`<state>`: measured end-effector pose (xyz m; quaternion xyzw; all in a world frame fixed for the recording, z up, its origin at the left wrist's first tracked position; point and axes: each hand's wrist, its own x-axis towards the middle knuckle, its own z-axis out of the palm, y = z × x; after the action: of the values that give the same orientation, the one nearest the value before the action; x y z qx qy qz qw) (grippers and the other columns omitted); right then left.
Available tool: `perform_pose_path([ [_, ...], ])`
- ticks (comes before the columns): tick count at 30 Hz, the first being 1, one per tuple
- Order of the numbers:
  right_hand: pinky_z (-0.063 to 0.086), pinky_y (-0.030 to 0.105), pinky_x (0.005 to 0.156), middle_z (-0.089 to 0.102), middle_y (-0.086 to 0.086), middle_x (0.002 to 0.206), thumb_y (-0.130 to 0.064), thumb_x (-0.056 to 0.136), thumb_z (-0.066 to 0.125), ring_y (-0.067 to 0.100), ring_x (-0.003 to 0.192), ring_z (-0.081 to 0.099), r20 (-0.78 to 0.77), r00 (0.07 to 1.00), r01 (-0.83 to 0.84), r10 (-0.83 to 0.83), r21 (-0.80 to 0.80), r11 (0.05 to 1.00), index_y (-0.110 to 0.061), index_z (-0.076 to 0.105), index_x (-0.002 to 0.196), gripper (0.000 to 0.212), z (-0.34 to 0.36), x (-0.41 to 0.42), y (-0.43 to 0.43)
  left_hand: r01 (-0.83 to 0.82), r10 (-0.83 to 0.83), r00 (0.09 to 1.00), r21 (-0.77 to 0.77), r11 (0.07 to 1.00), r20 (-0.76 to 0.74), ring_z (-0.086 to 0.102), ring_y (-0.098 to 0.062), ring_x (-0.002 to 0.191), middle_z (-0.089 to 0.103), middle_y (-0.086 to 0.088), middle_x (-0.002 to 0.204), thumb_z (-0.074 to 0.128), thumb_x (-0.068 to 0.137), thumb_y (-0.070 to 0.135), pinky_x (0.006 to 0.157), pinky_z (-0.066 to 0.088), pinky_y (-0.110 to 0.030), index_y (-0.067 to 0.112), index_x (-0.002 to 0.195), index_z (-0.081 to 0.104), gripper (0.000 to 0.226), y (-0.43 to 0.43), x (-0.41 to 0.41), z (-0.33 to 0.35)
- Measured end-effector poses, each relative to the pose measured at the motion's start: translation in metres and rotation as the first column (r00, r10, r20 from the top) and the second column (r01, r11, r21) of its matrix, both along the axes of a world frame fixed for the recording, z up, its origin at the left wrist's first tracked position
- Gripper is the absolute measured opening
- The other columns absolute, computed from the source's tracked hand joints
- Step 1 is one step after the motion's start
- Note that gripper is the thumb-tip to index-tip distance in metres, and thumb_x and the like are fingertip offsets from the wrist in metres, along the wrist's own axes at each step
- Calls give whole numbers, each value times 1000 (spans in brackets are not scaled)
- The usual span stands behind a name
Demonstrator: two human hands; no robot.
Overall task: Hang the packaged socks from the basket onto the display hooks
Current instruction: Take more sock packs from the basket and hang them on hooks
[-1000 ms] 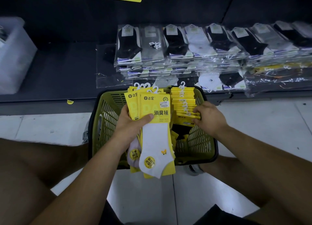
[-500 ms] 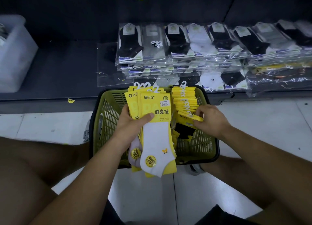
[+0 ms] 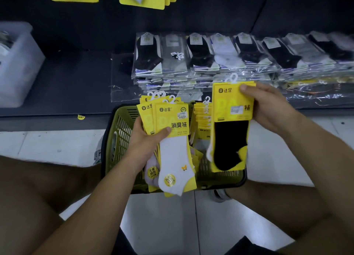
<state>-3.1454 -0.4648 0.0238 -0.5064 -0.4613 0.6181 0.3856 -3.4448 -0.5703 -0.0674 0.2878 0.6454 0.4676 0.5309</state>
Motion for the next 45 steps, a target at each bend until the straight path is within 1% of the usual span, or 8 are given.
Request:
perform_pose_path([
  [6, 61, 37, 66, 77, 13, 96, -27, 88, 71, 24, 82, 76, -39, 999, 11, -13, -54, 998, -10, 77, 95, 19, 18, -43, -8, 49, -48, 998, 59, 997, -29, 76, 0, 93, 76, 10, 116, 90, 83, 27, 65, 59, -14, 27, 131, 55, 59, 2, 11, 18],
  [11, 60, 47, 85, 75, 17, 102, -20, 90, 73, 26, 86, 71, 89, 991, 107, -103, -43, 993, -8, 73, 93, 12, 9, -83, -26, 42, -52, 996, 143, 989, 68, 76, -7, 106, 76, 10, 123, 85, 66, 51, 79, 60, -23, 23, 142, 53, 88, 2, 21, 40],
  [15, 62, 46, 77, 76, 15, 98, -22, 88, 76, 27, 83, 73, 63, 974, 220, -216, -53, 974, -9, 73, 91, 14, 12, -97, -30, 34, -61, 987, 179, 983, 152, 75, -18, 115, 76, 2, 129, 95, 73, 38, 90, 63, -33, 20, 144, 51, 85, 3, 28, 53],
  [22, 63, 43, 76, 78, 6, 90, -30, 81, 83, 23, 83, 76, 16, 943, 331, -331, -43, 942, -11, 71, 95, 26, 49, -99, -17, -10, -56, 971, 274, 962, 232, 80, -15, 103, 81, 10, 112, 92, 69, 30, 75, 65, -25, 28, 133, 55, 74, 17, 27, 99],
  [27, 61, 32, 63, 78, 3, 87, -31, 84, 80, 19, 77, 76, -76, 944, 322, -320, 25, 946, -13, 70, 92, 22, 83, -106, -9, -9, -66, 975, 336, 942, 211, 80, -11, 99, 81, 14, 107, 86, 85, 21, 73, 63, -22, 29, 131, 56, 55, 35, 19, 140],
  [34, 63, 39, 70, 77, 11, 87, -23, 87, 77, 25, 80, 76, -231, 916, 377, -326, 226, 898, -7, 70, 94, 18, 142, -126, 9, 47, -134, 982, 512, 858, 133, 78, -4, 98, 80, 18, 106, 95, 66, 36, 72, 60, -15, 27, 132, 54, 79, 64, 12, 212],
  [39, 58, 26, 58, 78, 4, 83, -22, 92, 72, 18, 75, 75, -263, 925, 353, -274, 330, 875, -7, 71, 98, 16, 180, -124, 34, 61, -162, 979, 575, 816, 125, 79, -16, 106, 81, 7, 115, 96, 73, 27, 79, 64, -24, 30, 127, 59, 67, 98, 1, 243],
  [45, 61, 34, 68, 78, 4, 89, -22, 97, 65, 21, 81, 76, -266, 909, 404, -321, 367, 838, -17, 75, 87, 15, 213, -102, 84, 22, -79, 995, 634, 773, 61, 80, -15, 98, 81, 12, 109, 92, 81, 18, 70, 64, -25, 35, 122, 60, 55, 141, -21, 266],
])
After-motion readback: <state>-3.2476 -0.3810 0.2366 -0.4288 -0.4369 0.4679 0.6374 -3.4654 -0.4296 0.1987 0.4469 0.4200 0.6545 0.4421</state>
